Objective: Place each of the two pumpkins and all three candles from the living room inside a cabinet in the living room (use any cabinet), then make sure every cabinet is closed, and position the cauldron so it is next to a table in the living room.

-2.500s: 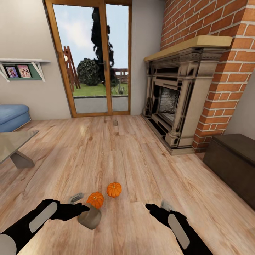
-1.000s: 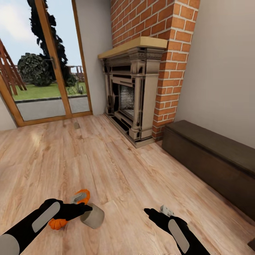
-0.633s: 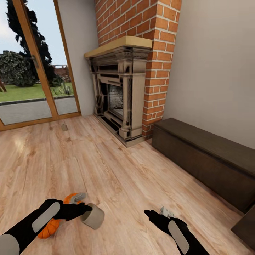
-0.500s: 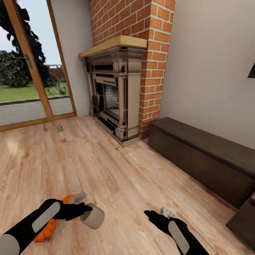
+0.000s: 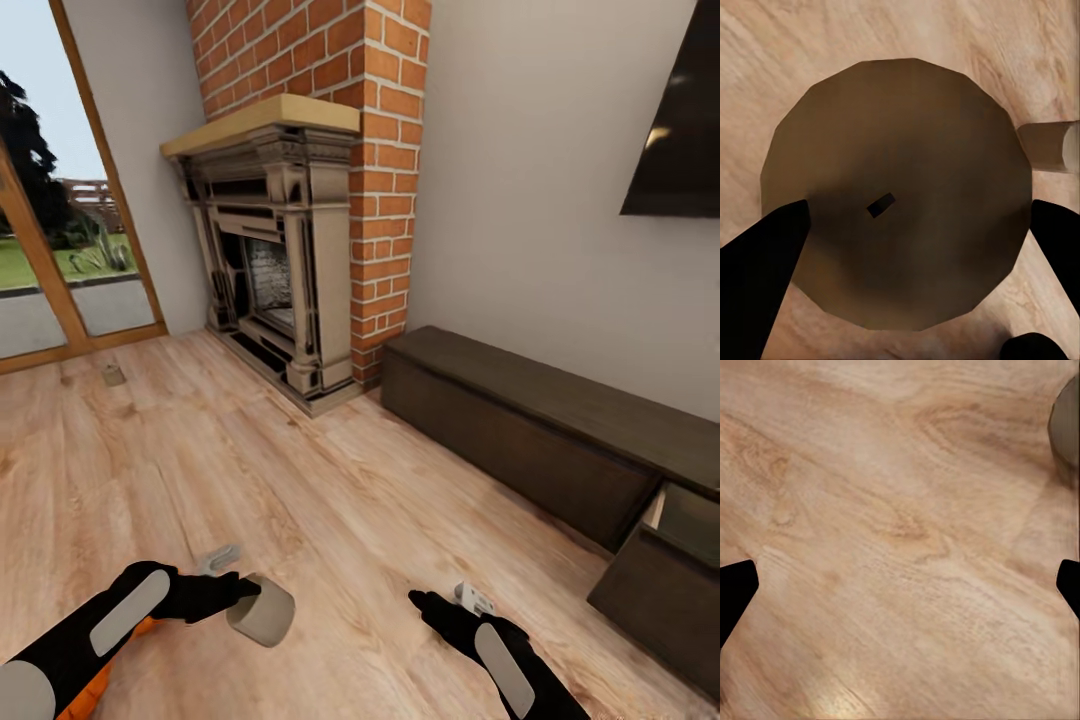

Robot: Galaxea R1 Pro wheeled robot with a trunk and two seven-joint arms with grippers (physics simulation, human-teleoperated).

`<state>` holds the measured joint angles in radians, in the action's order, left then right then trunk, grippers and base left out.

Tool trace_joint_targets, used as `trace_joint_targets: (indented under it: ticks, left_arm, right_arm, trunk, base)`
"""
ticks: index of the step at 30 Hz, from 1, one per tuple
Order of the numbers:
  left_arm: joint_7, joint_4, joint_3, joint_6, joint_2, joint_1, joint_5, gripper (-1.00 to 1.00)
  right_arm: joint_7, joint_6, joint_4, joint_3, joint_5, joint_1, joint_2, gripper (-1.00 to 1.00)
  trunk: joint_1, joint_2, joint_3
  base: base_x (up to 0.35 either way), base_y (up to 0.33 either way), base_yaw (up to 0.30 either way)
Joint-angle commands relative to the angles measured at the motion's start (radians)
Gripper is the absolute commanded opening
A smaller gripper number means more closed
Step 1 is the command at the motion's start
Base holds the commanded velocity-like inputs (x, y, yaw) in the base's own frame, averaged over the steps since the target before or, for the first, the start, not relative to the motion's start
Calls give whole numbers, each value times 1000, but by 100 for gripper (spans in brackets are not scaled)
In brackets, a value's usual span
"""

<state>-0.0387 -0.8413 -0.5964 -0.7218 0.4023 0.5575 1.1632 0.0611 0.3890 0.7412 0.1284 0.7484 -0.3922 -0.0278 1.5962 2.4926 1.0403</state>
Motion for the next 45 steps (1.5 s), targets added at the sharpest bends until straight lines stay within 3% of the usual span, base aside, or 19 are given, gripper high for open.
trace_joint_targets:
  ticks: [1,31,36,45]
  left_arm:
    - [-4,-1,-2,-1,1,1,1,-100]
    - [-1,-1,-1,-1,1,1,1,-100]
    - [0,-2,-2,-1,1,1,1,-100]
    - [0,-2,-3,-1,1,1,1,-100]
  right_arm:
    - [6,2,1,2,8,-1,0,100]
    - [24,-10,0,4,8,-1,0,100]
    - [100,-12,-24,7,7,-1,-1,100]
    - [312,-61,-33,11,3,0,-1,100]
  trunk:
    - [0,0,1]
    - [0,0,2]
    - [0,0,2]
    - [0,0,2]
  base:
    - [215,0,-128]
    - [122,7,-7]
    - [19,0,0]
    - [1,0,0]
